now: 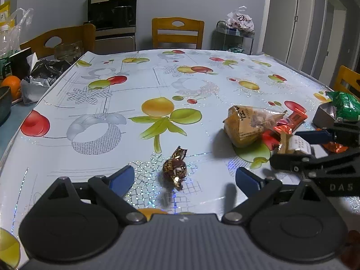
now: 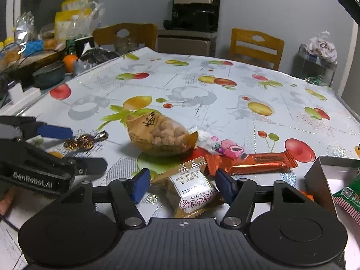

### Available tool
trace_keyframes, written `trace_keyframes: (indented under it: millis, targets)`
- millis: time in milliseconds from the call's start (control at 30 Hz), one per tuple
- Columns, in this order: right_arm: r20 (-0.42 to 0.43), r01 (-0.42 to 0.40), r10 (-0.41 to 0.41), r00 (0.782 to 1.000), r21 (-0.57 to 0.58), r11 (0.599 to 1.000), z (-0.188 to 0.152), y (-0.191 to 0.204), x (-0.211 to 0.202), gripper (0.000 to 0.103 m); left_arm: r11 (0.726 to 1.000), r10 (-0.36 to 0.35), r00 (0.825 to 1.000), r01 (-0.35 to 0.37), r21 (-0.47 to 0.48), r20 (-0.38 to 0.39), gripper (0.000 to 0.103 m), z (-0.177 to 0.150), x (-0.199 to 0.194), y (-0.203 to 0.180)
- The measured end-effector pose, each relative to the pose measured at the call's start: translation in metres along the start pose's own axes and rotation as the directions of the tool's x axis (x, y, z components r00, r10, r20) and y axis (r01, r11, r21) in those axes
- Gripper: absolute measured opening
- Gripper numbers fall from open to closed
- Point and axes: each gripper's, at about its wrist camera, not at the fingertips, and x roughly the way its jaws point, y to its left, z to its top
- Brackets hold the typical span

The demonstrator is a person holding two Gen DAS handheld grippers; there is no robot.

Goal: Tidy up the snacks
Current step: 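Move the left tool to the gold-wrapped candy while the right tool approaches the cream biscuit packet, then grasp the gold candy with the left tool while the right tool grasps the cream biscuit packet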

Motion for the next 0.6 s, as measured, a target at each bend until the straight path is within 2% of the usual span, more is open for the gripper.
trace_keyframes:
  millis: [233, 300, 367, 433, 500, 600]
  targets:
    - [-0.023, -0.047, 0.05, 0.998, 0.1, 0.994, -0.007, -0.004, -0.017, 0.059, 1.0, -0.006, 1.0, 0.006, 0.031, -0.004, 0.082, 0.002, 0.004, -0.006]
    - [-0.018, -0.055, 0.058, 0.998, 0.107, 0.993, -0.01, -0.004, -0.022, 0.065, 0.999, 0.003, 1.0, -0.003, 0.037, 0.001, 0.071, 0.002, 0.004, -0.008]
    - [0.001, -0.056, 0.056, 0.998, 0.099, 0.994, -0.012, -0.004, -0.028, 0.08, 0.999, -0.006, 1.0, 0.006, 0.043, 0.005, 0.065, 0.002, 0.003, -0.009]
    - [0.017, -0.053, 0.052, 0.999, 0.076, 0.996, -0.013, -0.002, -0.032, 0.081, 0.999, -0.01, 1.0, 0.009, 0.044, 0.011, 0.057, 0.002, 0.002, -0.009]
    - [0.022, -0.053, 0.051, 0.998, 0.057, 0.997, -0.013, 0.001, -0.035, 0.081, 0.999, -0.014, 1.0, 0.013, 0.042, 0.017, 0.042, 0.001, 0.001, -0.008]
    - [0.037, -0.054, 0.053, 0.998, 0.047, 0.997, -0.014, 0.002, -0.038, 0.085, 0.999, -0.035, 0.999, 0.035, 0.04, 0.02, 0.029, 0.001, -0.001, -0.007]
